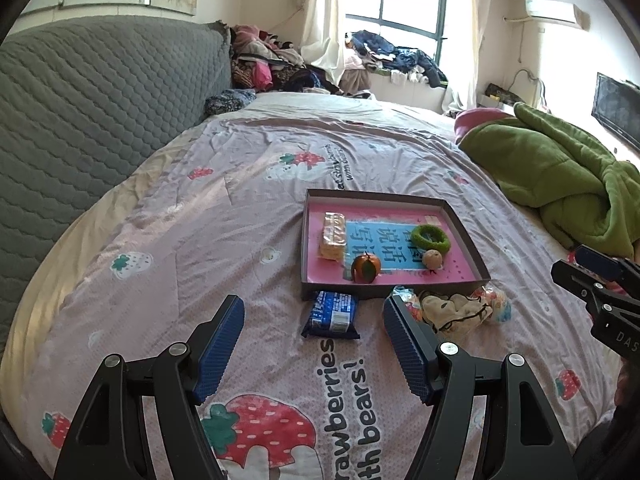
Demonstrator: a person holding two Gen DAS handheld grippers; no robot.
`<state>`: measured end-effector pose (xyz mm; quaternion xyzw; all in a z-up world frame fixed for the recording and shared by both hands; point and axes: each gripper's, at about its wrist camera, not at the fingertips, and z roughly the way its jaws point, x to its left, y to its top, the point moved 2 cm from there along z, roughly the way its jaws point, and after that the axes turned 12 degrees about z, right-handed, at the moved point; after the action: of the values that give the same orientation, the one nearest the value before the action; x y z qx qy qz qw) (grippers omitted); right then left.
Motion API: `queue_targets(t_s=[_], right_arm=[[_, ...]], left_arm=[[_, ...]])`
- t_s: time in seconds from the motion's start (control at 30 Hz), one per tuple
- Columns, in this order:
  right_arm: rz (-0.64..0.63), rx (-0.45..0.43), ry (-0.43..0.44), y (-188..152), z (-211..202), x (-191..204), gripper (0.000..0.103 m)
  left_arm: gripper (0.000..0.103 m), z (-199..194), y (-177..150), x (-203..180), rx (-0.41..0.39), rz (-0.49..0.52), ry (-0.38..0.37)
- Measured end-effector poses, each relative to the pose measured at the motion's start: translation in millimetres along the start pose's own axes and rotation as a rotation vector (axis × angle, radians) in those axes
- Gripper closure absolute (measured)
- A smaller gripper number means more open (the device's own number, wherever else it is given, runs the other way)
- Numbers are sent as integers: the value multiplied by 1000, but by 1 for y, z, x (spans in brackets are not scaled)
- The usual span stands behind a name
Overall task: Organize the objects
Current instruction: 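Move the left gripper to the blue biscuit packet while the right approaches the cream cloth pouch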
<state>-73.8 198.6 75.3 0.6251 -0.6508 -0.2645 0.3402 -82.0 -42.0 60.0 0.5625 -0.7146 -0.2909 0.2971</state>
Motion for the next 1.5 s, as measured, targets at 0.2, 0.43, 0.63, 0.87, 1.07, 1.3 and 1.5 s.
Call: queue_targets(t_s=[0.2,0.43,0.63,0.87,1.07,1.3,1.5], right_arm=[[-7,8,2,-9,3,2,46],[-12,13,11,-17,4,6,46],[-18,19,22,-24,3,9,46],[-23,31,28,-33,3,13,46],[-23,35,31,-36,4,15,46],[-40,44,34,-42,6,18,46],[-67,55,26,-50,8,20,46]], left_arm=[[29,2,-2,-4,5,9,1],[29,3,-5,-8,9,15,5],[29,7,-11,-13,28,28,2],[29,7,-14,-16,33,36,8],[29,11,-20,-21,50,46,10],[29,24,-28,-27,78,63,4],[29,31,-32,-29,98,71,-1]])
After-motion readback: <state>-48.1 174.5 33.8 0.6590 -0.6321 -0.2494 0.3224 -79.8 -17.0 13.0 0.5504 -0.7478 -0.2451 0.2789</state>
